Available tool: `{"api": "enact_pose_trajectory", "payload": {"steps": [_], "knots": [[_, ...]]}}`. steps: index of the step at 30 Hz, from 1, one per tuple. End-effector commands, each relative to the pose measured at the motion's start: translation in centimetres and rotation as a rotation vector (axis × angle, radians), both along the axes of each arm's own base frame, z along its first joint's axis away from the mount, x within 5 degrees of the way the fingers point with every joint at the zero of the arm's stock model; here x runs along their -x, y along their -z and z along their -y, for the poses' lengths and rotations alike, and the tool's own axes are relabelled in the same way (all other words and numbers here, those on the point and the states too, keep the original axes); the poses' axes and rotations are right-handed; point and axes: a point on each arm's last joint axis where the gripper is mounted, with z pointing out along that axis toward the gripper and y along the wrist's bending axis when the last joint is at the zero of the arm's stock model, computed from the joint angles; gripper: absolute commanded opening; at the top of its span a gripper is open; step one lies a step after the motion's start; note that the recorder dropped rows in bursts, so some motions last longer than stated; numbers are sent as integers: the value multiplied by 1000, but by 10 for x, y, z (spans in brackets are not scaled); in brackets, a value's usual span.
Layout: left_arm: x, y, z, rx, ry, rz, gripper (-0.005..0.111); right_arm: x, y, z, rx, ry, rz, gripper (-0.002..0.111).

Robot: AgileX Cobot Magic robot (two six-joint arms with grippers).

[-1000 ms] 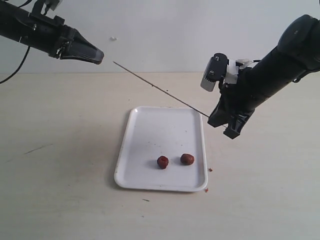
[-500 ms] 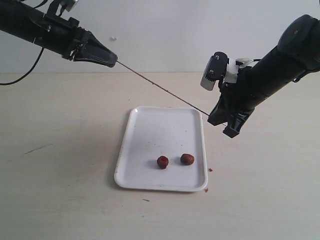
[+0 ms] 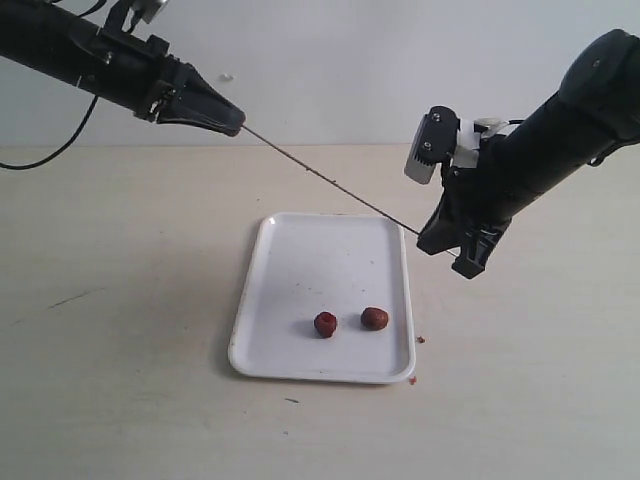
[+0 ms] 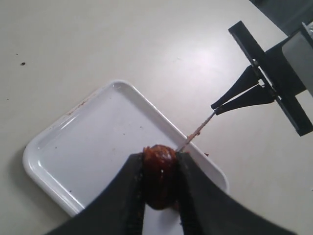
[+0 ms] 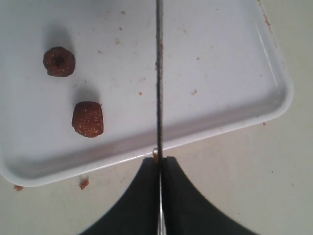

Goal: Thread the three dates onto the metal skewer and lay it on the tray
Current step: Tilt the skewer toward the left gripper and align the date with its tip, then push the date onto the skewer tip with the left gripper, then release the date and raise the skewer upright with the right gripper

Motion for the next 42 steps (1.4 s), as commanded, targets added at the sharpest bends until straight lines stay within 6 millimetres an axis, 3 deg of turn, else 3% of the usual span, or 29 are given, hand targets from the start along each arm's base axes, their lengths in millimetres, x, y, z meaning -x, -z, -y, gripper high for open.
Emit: {"api": "enact_pose_trajectory", "payload": {"steps": [1, 16, 27, 37, 42], "knots": [[7, -5, 18, 14, 51, 12, 22, 1, -4, -3, -34, 5, 8, 0], [25, -5, 61, 14, 165, 30, 25, -3, -8, -6, -99, 62, 24, 0], [22, 9, 63, 4, 171, 0, 53, -5, -10, -8, -139, 94, 25, 0], [19, 3, 62, 9, 137, 36, 68, -11, -11, -5, -138, 189, 51, 0], [16, -4, 61, -2, 88, 91, 69, -11, -11, -4, -135, 195, 54, 0]]}}
